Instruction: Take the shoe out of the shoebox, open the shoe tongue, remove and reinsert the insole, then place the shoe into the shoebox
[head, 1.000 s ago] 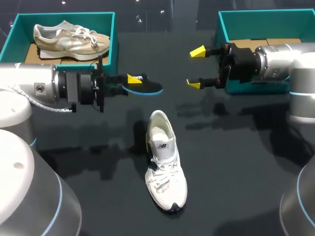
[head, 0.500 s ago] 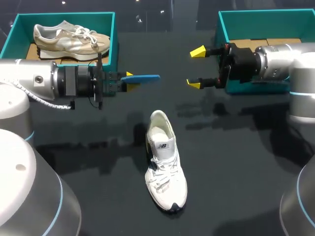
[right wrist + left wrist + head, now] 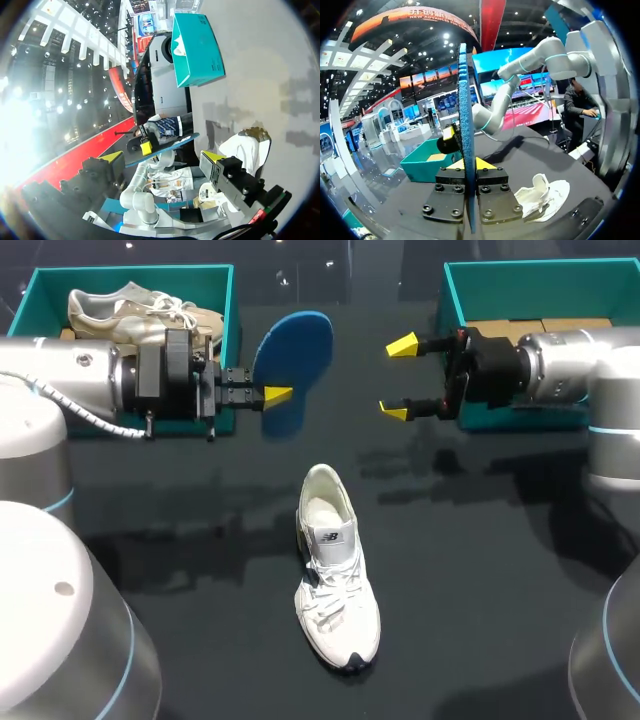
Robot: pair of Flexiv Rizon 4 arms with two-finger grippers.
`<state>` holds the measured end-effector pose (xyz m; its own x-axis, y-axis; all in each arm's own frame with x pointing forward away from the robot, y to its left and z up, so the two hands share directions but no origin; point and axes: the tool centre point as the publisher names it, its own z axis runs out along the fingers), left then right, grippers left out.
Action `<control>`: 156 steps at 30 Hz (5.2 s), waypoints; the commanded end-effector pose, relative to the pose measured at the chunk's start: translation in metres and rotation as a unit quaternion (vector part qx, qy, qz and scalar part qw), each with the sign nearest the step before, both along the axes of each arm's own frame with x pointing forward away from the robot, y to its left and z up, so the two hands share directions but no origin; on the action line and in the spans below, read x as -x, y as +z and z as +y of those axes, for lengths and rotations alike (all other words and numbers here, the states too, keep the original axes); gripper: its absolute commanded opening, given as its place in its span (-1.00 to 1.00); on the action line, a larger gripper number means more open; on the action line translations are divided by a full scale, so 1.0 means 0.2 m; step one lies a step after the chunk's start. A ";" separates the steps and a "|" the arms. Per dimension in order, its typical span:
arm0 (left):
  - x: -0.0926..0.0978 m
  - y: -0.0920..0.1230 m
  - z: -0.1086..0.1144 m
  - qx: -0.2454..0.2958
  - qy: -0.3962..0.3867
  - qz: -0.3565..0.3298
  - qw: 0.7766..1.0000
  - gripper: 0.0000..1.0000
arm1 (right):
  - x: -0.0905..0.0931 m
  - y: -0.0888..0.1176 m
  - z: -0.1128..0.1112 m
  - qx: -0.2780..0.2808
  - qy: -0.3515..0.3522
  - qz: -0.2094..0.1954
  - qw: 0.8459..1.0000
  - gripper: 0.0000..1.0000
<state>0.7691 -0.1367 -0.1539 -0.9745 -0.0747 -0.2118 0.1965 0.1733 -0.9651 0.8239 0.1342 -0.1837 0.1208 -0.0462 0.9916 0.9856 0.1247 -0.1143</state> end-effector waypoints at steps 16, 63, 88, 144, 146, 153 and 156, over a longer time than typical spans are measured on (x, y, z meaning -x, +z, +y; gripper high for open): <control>-0.03 0.07 0.02 0.081 0.089 0.386 0.915 -1.00 | 0.01 0.00 0.00 0.001 -0.001 0.000 1.000 1.00; -0.09 -0.37 -0.18 0.080 0.047 0.730 0.677 -1.00 | 0.01 0.00 0.00 0.001 -0.001 0.000 1.000 1.00; -0.13 -0.43 -0.24 0.113 0.053 0.758 0.640 -1.00 | 0.11 0.11 -0.07 0.116 -0.012 -0.063 0.991 1.00; -0.13 -0.43 -0.24 0.113 0.053 0.758 0.640 -1.00 | 0.23 0.51 0.40 0.632 0.018 -0.031 0.774 1.00; -0.13 -0.43 -0.24 0.113 0.053 0.758 0.640 -1.00 | 0.23 0.50 0.41 0.633 0.015 -0.038 0.773 1.00; -0.13 -0.43 -0.24 0.113 0.053 0.758 0.640 -1.00 | 0.24 0.49 0.43 0.634 0.006 -0.062 0.771 1.00; -0.13 -0.43 -0.24 0.113 0.053 0.758 0.640 -1.00 | 0.25 0.47 0.42 0.634 0.004 -0.065 0.771 1.00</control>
